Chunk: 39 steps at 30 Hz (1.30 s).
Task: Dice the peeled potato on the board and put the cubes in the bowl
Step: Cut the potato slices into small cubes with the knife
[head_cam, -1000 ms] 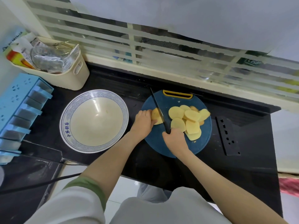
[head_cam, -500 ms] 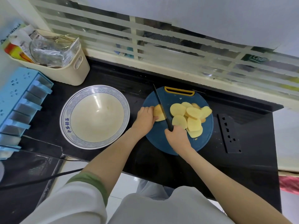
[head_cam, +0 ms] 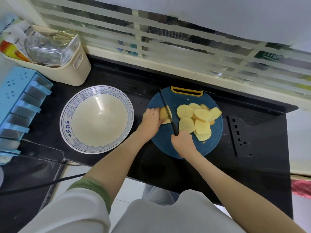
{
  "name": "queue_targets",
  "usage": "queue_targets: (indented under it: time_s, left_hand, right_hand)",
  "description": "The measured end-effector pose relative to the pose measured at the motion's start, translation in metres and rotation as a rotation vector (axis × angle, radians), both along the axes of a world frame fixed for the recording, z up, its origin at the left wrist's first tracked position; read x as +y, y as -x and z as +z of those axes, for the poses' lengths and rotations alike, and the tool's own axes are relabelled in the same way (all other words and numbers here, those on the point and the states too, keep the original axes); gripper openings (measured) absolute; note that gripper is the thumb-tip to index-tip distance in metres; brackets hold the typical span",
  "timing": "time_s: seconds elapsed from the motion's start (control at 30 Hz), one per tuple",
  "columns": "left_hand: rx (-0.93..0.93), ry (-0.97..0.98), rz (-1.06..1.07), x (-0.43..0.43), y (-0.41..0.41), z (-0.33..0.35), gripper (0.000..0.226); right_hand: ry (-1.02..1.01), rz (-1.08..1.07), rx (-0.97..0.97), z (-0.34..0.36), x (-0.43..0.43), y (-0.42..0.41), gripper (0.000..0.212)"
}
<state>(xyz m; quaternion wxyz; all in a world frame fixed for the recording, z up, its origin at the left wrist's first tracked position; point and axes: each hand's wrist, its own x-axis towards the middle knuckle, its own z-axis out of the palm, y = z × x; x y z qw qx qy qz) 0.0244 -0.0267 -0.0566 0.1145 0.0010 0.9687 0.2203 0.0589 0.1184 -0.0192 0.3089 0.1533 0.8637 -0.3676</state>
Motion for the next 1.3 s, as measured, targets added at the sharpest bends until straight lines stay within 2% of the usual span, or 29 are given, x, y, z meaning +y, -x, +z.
queue_targets:
  time_s: [0.27,0.4,0.5,0.6,0.73,0.97,1.13,1.3]
  left_hand:
    - [-0.020,-0.039,0.007,-0.004,0.004,-0.001,0.051]
    - [-0.004,-0.037,-0.011,-0.005,0.004,-0.001,0.052]
    - [0.001,-0.024,-0.008,-0.005,0.003,-0.003,0.052]
    - [-0.007,-0.024,-0.006,-0.005,0.003,-0.003,0.051]
    - [-0.024,-0.042,-0.001,-0.006,0.004,-0.002,0.050]
    - [-0.095,-0.083,0.052,-0.008,0.006,-0.001,0.046]
    - [-0.102,-0.044,0.001,-0.008,0.006,0.004,0.049]
    - [-0.105,-0.089,-0.011,-0.006,-0.001,0.005,0.051]
  right_hand:
    - [0.036,-0.020,-0.013,-0.013,-0.001,0.008,0.036]
    - [-0.006,0.076,-0.055,-0.019,0.001,0.013,0.031]
    - [-0.006,0.043,-0.049,-0.027,0.002,0.015,0.034]
    - [-0.026,0.107,-0.060,-0.030,0.002,0.015,0.033]
    - [0.016,0.021,-0.045,-0.028,0.003,0.016,0.035]
    - [-0.111,0.162,-0.100,-0.019,0.025,0.005,0.030]
    - [-0.021,0.019,-0.123,-0.012,0.034,0.004,0.029]
    - [0.130,-0.196,-0.188,-0.007,0.029,0.000,0.025]
